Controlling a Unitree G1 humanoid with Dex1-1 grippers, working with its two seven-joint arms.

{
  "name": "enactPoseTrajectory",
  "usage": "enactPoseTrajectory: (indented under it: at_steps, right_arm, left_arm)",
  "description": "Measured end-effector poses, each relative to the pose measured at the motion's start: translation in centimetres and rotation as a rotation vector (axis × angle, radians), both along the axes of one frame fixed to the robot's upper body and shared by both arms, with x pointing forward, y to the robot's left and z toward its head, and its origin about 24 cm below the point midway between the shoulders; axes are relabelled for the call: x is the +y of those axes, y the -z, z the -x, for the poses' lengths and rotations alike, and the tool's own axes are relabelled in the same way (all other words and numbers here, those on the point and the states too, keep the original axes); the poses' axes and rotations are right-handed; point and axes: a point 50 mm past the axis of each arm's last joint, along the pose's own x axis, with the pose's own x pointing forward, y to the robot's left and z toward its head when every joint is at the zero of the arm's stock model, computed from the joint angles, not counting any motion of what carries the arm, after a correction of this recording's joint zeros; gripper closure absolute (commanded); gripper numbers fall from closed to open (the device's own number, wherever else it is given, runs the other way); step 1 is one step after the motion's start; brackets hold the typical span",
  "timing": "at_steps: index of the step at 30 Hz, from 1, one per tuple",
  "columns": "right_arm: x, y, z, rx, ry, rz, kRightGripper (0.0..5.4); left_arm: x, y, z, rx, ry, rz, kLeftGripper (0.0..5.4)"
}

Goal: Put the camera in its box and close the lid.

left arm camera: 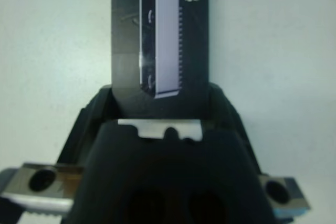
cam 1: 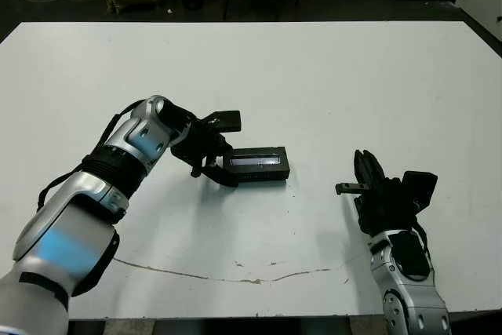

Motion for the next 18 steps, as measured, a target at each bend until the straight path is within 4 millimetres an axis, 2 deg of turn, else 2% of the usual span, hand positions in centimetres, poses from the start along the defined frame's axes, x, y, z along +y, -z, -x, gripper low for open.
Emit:
enactPoseTrajectory:
  at_steps: [13,18]
  right_arm:
    - [-0.01,0.11,0.14,0.002,0.003,0.000,5.40]
    - [-0.01,0.10,0.14,0.002,0.003,-0.001,5.40]
  left_arm:
    - [-0.57,-0.68,-0.34,-0.146,0.129,-0.040,0.01]
    - [-0.62,-0.75,-0.36,-0.168,0.149,-0.041,0.01]
